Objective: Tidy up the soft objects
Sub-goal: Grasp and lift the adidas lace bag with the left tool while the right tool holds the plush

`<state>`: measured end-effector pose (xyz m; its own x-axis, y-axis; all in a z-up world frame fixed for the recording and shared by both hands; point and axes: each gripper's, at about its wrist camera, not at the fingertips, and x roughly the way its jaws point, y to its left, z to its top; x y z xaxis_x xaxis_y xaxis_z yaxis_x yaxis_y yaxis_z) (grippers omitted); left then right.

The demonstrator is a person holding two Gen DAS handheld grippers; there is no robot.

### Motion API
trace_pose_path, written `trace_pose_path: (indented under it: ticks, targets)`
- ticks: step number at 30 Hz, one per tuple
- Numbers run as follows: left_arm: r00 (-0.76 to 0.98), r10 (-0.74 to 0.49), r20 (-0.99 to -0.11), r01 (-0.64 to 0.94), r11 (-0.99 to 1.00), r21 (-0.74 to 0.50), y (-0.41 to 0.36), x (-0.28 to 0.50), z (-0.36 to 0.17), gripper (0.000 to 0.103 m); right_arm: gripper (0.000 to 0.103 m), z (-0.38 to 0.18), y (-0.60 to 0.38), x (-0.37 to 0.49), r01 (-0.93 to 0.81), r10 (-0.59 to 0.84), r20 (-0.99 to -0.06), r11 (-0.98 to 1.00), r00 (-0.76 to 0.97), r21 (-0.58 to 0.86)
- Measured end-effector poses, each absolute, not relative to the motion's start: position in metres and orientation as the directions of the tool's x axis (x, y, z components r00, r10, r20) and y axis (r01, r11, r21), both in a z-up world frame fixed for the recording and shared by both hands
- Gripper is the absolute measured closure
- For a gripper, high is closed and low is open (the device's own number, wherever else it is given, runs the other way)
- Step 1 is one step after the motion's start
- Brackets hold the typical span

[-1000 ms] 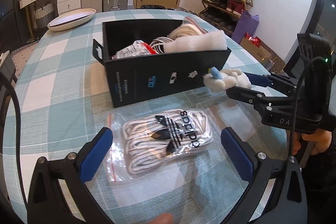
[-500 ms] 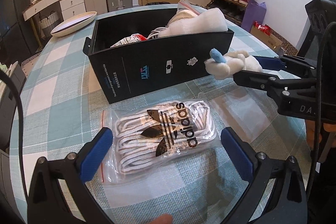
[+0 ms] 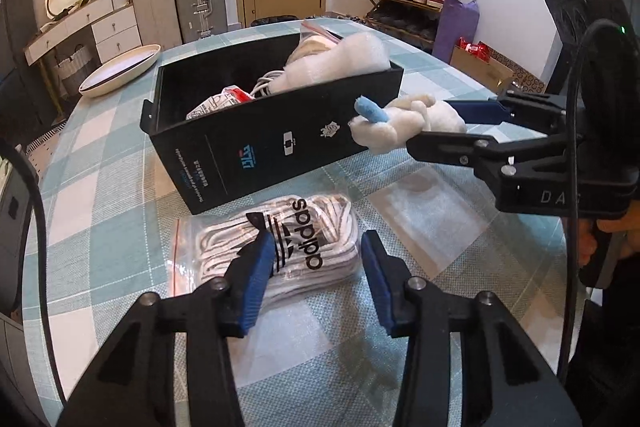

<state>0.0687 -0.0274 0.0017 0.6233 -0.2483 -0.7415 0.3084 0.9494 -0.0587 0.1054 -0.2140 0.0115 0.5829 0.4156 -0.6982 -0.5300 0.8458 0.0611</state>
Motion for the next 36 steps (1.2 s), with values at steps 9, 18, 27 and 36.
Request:
trace_pose_path:
  ticks: [9, 18, 27, 36]
  targets:
    - [0.643, -0.222, -0.733, 0.216, 0.971, -0.105, -0.002, 0.076, 0.002, 0.000, 0.044, 0.014, -0.216, 0.106, -0.524, 0.416, -0.693, 0.849, 0.589, 0.065]
    - [0.610, -0.194, -0.769, 0.171, 0.979, -0.111, -0.005, 0.084, -0.018, 0.000, 0.044, 0.012, -0.217, 0.107, -0.524, 0.416, -0.698, 0.849, 0.583, 0.069]
    - [0.611, -0.173, -0.772, 0.192, 0.979, -0.068, -0.015, 0.083, -0.018, 0.009, 0.044, 0.013, -0.215, 0.106, -0.527, 0.418, -0.697, 0.847, 0.582, 0.069]
    - [0.633, -0.194, -0.749, 0.248, 0.968, -0.042, -0.018, 0.076, -0.008, 0.025, 0.044, 0.019, -0.215, 0.103, -0.535, 0.433, -0.676, 0.842, 0.596, 0.067]
